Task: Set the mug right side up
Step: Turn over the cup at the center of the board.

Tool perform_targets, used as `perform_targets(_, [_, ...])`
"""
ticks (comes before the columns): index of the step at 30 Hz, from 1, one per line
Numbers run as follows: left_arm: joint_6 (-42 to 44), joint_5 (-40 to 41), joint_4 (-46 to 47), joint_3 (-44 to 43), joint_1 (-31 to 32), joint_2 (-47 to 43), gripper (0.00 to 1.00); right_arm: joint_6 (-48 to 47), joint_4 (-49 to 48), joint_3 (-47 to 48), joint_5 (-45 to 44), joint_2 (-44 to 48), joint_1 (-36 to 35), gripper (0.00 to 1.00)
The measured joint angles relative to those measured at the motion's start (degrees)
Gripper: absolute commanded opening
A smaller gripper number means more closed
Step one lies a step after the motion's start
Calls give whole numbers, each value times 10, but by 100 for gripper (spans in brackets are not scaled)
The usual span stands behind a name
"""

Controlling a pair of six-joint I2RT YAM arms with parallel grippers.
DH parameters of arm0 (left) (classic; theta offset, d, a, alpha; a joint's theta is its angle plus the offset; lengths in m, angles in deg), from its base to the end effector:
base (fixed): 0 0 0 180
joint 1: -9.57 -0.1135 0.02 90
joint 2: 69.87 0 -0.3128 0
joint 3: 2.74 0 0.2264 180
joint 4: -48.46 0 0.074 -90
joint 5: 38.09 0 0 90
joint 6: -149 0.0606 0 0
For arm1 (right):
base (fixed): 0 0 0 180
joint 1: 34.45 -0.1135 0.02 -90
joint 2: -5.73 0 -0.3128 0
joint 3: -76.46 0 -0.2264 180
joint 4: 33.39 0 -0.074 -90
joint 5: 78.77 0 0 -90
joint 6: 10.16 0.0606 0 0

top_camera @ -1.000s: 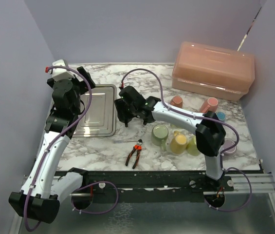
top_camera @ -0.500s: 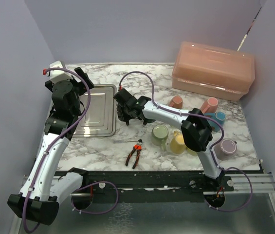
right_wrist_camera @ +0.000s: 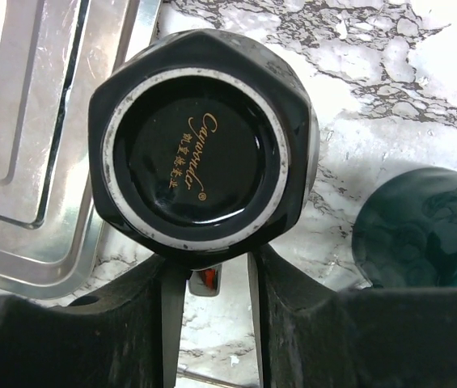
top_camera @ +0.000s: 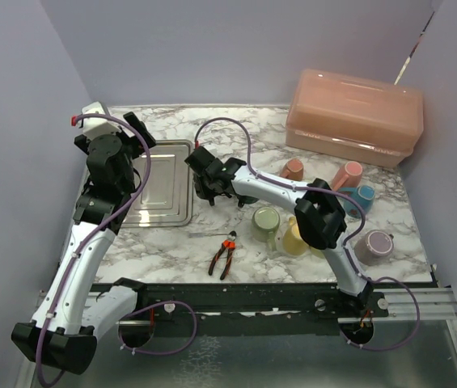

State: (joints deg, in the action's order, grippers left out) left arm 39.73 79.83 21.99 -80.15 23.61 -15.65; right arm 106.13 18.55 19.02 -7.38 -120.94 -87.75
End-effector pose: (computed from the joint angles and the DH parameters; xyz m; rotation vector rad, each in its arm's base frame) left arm 0.1743 -0.0143 0.4491 -0.4422 1.5601 -0.0513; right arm 0.3179 0.3942 0.2391 -0.4586 2.4407 0.1723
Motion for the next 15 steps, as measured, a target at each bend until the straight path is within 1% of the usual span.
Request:
perform_targets(4, [3, 2, 0, 2, 3, 0, 99, -8, 0, 3, -2, -7, 0, 35])
perform_targets(5, [3, 2, 0, 3, 4, 0, 99, -9, 0, 3, -2, -8, 0, 32])
perform_targets(6, [4, 2, 1, 5, 5, 0, 99, -10, -1, 3, -2, -9, 0, 28])
perform_targets(9, [5, 5, 1, 10, 7, 0, 99, -15, -1, 3, -4, -10, 0, 9])
perform_targets(11, [5, 7, 1, 13, 7, 0, 99, -18, -2, 3, -9, -10, 0, 1])
perform_targets(15, [9, 4, 1, 16, 7, 0, 99, -24, -16, 0, -16, -10, 0, 1])
